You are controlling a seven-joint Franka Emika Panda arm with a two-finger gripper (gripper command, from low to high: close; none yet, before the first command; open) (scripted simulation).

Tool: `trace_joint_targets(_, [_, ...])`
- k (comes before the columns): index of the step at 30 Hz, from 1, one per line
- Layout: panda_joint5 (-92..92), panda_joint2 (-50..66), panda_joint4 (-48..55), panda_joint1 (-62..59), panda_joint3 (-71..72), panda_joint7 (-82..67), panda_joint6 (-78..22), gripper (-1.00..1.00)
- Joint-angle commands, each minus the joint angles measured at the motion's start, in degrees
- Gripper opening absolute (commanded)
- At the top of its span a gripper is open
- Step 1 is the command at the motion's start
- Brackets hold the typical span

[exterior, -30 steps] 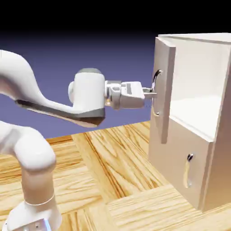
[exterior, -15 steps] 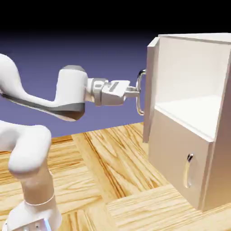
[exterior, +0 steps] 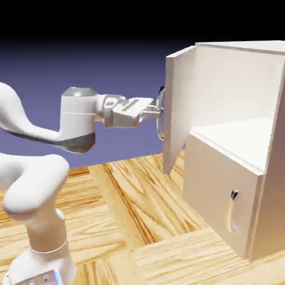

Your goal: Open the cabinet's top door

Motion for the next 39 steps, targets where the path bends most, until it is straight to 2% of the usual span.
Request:
trace_joint_targets(1, [2.5, -0.6, -0.3, 1.8, 0.8, -1.6, -2.5, -1.00])
trace_joint_targets(10, [20.7, -2.6, 1.5, 13.2, 12.4, -8.6, -25.0, -1.00])
trace_joint_targets(17, [32.4, -0.1, 9.1, 14.7, 24.2, -9.9, -42.4, -1.00])
trace_joint_targets(27, [44.6, 4.5, 28.4, 3.7, 39.8, -11.0, -66.1, -1.00])
trace_joint_targets(38, [51.0, 5.0, 51.0, -13.9, 50.2, -13.7, -86.0, -1.00])
trace_joint_targets(39, [51.0, 5.0, 51.0, -13.9, 50.2, -13.7, -86.0, 1.00])
